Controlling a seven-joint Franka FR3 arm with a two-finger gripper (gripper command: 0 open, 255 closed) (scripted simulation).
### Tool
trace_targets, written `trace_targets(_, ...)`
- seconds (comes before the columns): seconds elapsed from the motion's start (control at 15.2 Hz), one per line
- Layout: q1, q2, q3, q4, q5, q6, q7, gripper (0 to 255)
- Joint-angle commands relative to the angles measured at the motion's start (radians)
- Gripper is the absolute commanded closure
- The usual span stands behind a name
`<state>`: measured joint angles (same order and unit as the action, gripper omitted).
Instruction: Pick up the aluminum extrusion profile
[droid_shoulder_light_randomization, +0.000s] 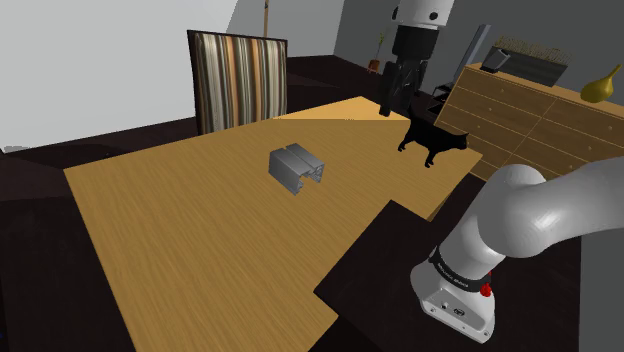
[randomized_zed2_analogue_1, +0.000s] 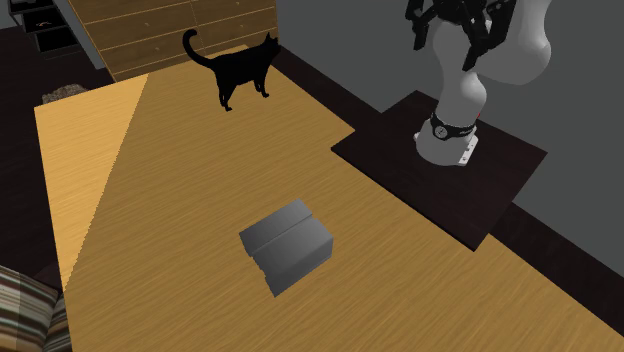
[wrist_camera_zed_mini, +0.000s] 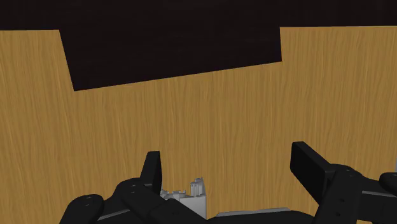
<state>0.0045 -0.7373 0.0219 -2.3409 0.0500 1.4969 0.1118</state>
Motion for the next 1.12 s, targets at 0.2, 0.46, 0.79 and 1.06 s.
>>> trace_targets(0.2, -0.003, 0.051, -0.028, -0.046, -0.023, 0.098, -0.056, 0)
trace_targets(0.46, -0.008, 0.14, -0.064, -0.087, -0.049, 0.231, -0.129, 0)
trace_targets(0.79, -0.012, 0.283, -0.108, -0.104, -0.072, 0.396, -0.216, 0)
trace_targets(1.06, -0.013, 0.418, -0.139, -0.09, -0.078, 0.52, -0.286, 0)
